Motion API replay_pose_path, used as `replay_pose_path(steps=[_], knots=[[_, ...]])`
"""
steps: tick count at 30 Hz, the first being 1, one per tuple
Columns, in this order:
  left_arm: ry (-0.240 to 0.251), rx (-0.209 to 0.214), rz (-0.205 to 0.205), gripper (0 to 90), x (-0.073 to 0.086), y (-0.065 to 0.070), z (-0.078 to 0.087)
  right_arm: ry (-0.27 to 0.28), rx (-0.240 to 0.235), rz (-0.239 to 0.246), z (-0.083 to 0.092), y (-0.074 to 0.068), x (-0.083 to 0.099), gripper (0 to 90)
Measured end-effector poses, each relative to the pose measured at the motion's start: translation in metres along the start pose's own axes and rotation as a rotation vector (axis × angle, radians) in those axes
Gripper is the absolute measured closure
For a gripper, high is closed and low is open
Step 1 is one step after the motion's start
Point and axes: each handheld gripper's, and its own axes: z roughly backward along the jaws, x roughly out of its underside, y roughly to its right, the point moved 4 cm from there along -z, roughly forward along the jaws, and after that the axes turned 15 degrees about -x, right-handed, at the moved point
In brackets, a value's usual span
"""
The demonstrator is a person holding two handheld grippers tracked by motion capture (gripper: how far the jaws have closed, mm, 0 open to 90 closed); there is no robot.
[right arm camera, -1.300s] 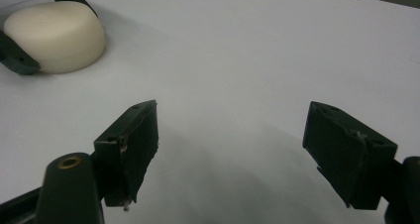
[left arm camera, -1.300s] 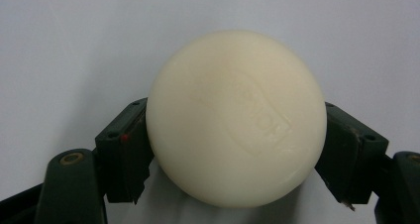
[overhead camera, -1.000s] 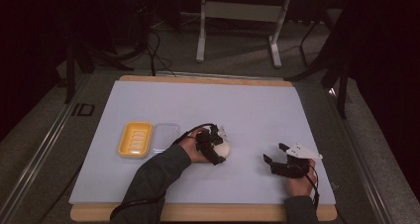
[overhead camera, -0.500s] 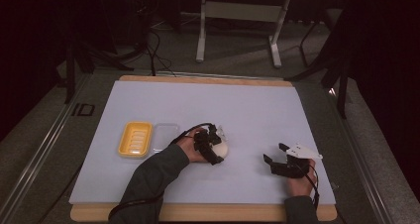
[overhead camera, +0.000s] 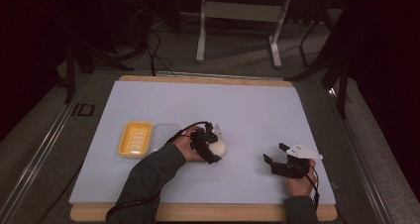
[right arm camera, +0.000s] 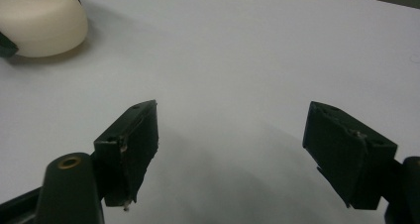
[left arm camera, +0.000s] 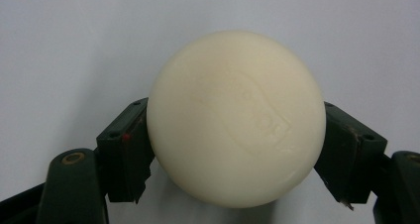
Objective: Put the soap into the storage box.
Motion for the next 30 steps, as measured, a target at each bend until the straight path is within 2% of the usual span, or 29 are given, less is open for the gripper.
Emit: replay_pose_path(steps=[11,30], knots=[[0.006,-0.007,0.01,25.1,0.003,-0.006,0.011,0.001,0.0,-0.001,0.0,0.0,0.0,21.2],[0.004,-0.052,0.019,25.1,0.011,-0.017,0.029,0.004,0.002,-0.003,0.0,0.0,0.0,21.3]])
